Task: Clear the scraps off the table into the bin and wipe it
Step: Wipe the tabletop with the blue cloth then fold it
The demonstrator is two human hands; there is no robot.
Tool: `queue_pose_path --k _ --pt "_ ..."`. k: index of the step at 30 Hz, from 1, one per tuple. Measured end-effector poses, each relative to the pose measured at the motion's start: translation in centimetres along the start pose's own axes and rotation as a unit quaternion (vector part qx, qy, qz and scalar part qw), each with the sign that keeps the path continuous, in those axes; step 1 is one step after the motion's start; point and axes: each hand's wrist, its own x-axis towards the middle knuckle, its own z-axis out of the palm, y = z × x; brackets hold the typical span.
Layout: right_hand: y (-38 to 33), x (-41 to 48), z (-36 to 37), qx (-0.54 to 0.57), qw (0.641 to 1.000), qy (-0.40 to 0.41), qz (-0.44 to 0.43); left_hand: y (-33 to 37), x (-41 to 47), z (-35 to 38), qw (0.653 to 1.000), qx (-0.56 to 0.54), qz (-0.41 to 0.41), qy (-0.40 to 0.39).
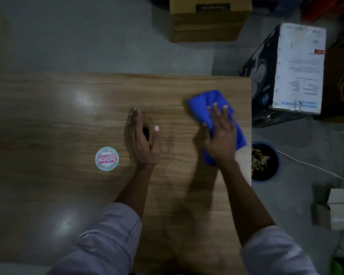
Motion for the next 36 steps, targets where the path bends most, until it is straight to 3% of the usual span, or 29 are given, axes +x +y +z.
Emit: queue_pose_path --k 3,6,8,10,12,13,15,19,21,24,29,32,36 --pt "0.6 5.0 -0.3 -0.026 0.994 0.056 0.092 0.1 0.0 0.0 1.0 0.001 0.004 -0.008" --pt "-2.2 9.2 0.9 -0.02 0.995 0.026 0.097 0.2 0.1 -0.1 1.0 -0.012 -0.002 -0.013" --pt "-4.3 10.0 2.5 -0.009 0.999 -0.023 0.027 0.4 0.1 -0.2 1.0 -0.014 0.001 -0.01" --pt "-5.7 8.9 4.0 0.005 0.987 -0.102 -0.122 0.5 0.3 -0.4 1.0 -0.019 0.005 -0.003" --pt "-6.3 6.8 3.7 0.039 0.939 -0.227 -0.254 0.9 0.3 -0.7 0.999 -0.049 -0.007 0.018" --pt "-6.4 6.0 2.2 0.074 0.918 -0.285 -0.266 1.3 0.2 -0.8 0.997 -0.07 -0.019 0.03" --pt "-5.4 5.1 -1.3 0.129 0.919 -0.307 -0.213 1.7 0.0 -0.9 0.993 -0.103 -0.032 0.039" --pt "-1.3 6.6 -5.7 0.192 0.978 -0.074 -0.026 1.4 0.1 -0.7 0.992 -0.12 -0.023 0.019" --pt "-0.6 7.7 -3.8 0.134 0.99 -0.046 0.012 1.2 0.0 -0.5 0.993 -0.116 -0.025 0.02" --pt "-1.4 8.6 1.3 -0.005 0.994 -0.06 -0.094 1.2 -0.1 -0.3 0.993 -0.117 -0.02 0.017" --pt "-4.5 5.0 4.4 0.059 0.963 -0.115 -0.238 0.3 -0.4 -0.3 0.991 -0.13 -0.018 0.041" --pt "-4.4 -2.7 3.3 0.123 0.935 -0.21 -0.259 1.1 -0.9 -1.2 0.975 -0.201 -0.095 0.013" --pt "-3.3 -7.7 -2.3 0.155 0.907 -0.343 -0.19 1.4 -0.6 -3.1 0.963 -0.218 -0.151 -0.037"
